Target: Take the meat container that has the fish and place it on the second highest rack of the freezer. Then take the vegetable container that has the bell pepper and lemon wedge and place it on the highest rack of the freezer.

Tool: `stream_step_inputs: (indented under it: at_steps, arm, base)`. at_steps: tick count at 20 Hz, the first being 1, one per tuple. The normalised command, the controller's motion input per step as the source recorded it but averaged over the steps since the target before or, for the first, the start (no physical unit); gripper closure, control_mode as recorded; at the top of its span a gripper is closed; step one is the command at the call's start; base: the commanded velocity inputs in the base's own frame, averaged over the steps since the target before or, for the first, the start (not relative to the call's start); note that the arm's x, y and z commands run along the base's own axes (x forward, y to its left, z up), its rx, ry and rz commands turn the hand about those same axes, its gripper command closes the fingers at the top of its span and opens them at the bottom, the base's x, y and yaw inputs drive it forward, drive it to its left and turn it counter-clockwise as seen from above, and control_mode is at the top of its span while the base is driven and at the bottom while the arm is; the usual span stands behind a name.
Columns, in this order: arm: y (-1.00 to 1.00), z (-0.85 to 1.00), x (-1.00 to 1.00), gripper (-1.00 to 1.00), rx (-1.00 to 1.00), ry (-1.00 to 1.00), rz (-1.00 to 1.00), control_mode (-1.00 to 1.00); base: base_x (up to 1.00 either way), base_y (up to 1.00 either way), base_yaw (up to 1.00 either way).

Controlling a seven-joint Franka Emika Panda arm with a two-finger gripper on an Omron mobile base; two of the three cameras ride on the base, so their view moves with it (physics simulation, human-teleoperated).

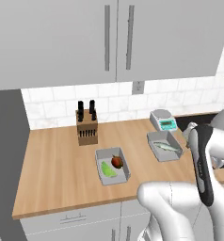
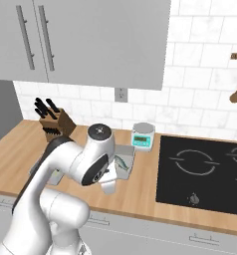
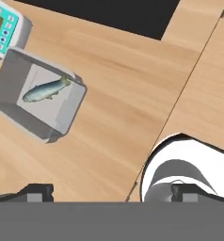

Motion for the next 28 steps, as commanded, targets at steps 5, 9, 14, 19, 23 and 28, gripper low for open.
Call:
stream_step_inputs:
  at_steps: [5,9,14,19,23,28]
  arm:
    - [-0.10,-0.13,0.52,-1.00,0.04,0.10,-0.17,-1.00]
    - [0.00,-0.27,0.35,-1.00,0.01,0.09,-0.13,-1.00]
    - [0.00,-0.32,0.12,-1.00,0.06,0.08,-0.02,-1.00]
    - [0.06,-0.37,0.09,-1.00,0.00,0.09,0.00,-1.00]
    - [0.26,-0.27,0.28,-1.00,0.00,0.07,0.00,-1.00]
    - [0.10,-0.03,0.32,-1.00,0.01,0.01,0.00,-1.00]
  base:
    - [0.00,0.00,0.00]
    - [0.00,0.00,0.00]
    - [0.00,0.00,0.00]
    - [0.00,0.00,0.00]
    - [0.00,0.00,0.00]
    - [0.00,0.00,0.00]
